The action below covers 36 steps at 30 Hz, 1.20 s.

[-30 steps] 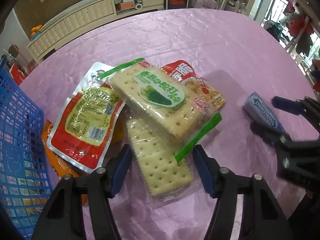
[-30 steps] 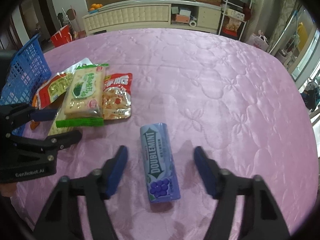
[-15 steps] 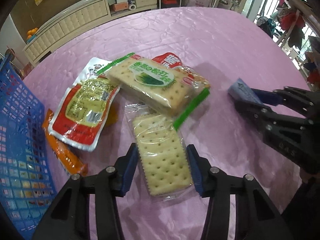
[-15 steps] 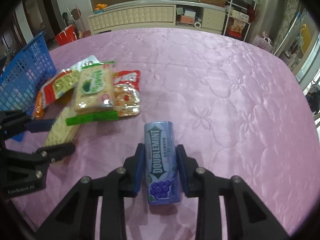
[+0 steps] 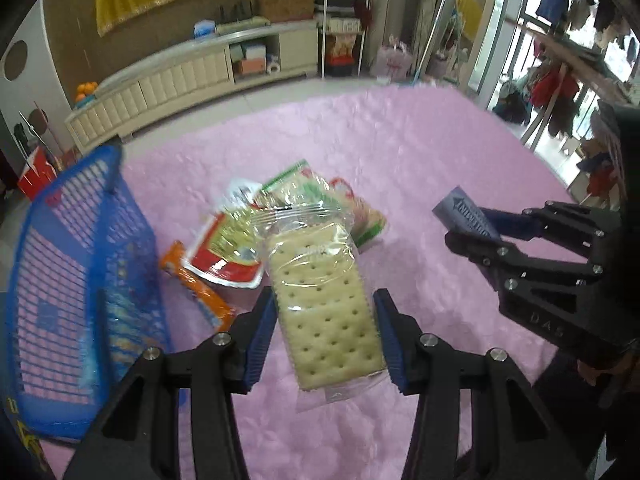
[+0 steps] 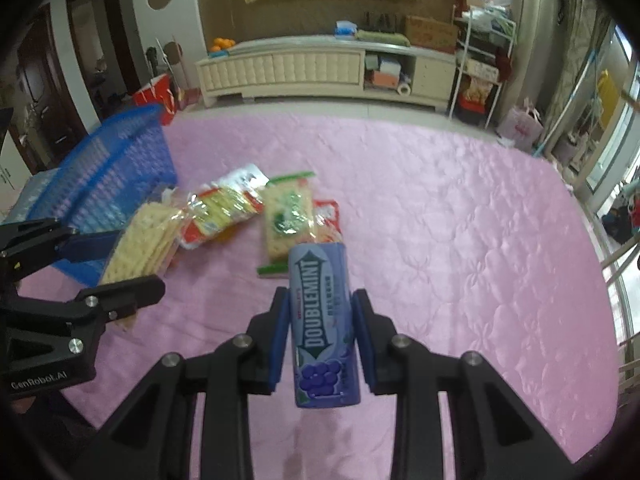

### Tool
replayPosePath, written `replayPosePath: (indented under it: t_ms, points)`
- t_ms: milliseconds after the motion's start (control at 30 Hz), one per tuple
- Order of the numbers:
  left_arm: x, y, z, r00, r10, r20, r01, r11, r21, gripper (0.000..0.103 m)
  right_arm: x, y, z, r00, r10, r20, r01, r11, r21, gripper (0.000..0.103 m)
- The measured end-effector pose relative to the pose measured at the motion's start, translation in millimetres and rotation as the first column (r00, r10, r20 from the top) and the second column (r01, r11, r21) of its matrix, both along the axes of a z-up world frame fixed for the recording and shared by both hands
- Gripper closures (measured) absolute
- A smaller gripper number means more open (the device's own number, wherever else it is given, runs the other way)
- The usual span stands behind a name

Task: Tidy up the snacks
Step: 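Grasp the cracker pack with left tool while right tool grasps the purple Doublemint roll, then carry the cracker pack over the basket with left tool while right tool drops the Doublemint roll in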

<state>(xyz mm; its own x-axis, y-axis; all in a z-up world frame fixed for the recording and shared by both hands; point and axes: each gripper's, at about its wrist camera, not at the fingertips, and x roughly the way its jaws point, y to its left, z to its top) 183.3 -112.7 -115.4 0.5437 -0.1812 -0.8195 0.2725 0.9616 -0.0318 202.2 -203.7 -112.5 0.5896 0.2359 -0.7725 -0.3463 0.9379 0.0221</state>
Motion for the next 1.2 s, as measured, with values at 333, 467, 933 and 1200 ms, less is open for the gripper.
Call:
replayPosePath:
  t_ms: [333,467,933,1200]
  points:
    - [-34,62,68,0.989,0.059,0.133,-0.055,0.998,-0.037,0.057,-29,49,66,0.994,0.063,0.095,-0.066,0.997,0.034,0.068]
    - [-43,99,88,0.982,0.094,0.165,-0.09,0.995,-0.033,0.057,-28,73,83,0.988,0.093,0.125,-0.1,0.994,0.05,0.068]
    - [-50,189,107,0.957,0.203,0.205,-0.212,0.977,0.021,0.057,-11,183,92,0.96,0.258,0.114,-0.263,0.964,0.041,0.068]
    - [-42,230,91,0.947,0.266,0.178,-0.272,0.962,0.011,0.057,-1,235,69,0.937,0.346,0.048,-0.347,0.938,0.013,0.068]
